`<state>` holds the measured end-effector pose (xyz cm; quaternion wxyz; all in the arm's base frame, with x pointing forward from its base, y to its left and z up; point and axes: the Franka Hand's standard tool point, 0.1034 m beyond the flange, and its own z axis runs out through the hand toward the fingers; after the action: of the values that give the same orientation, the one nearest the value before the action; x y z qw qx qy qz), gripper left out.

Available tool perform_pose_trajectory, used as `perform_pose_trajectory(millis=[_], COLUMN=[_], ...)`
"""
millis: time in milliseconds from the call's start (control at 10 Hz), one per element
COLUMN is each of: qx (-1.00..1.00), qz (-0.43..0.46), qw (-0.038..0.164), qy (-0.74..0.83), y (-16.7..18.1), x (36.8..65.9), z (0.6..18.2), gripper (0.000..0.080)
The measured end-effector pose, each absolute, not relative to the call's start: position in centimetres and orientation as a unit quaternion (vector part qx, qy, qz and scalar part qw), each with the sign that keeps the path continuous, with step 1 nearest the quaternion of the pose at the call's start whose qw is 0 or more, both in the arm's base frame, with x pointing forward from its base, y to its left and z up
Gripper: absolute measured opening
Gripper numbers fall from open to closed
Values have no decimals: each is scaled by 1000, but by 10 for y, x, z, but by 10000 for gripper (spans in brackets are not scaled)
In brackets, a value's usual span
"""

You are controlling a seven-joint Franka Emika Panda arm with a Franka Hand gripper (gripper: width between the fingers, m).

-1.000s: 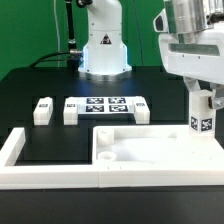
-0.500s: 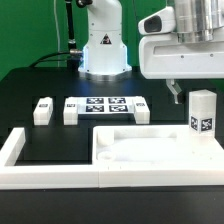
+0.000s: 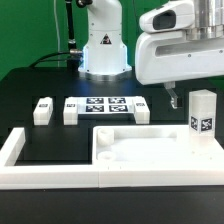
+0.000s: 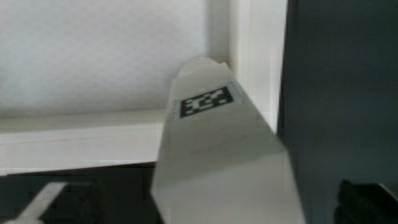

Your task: Assemble desk

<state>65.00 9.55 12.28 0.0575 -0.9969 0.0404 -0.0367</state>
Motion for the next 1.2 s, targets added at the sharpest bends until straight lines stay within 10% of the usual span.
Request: perform_pose_trajectory(millis=[200, 500, 1200], qx=[-996, -986, -840], qz=[-35, -30, 1], qw=[59, 62, 85], qy=[63, 151, 536], y=[96, 96, 95], x=[650, 650, 648], z=[123, 123, 119], gripper=[619, 290, 290])
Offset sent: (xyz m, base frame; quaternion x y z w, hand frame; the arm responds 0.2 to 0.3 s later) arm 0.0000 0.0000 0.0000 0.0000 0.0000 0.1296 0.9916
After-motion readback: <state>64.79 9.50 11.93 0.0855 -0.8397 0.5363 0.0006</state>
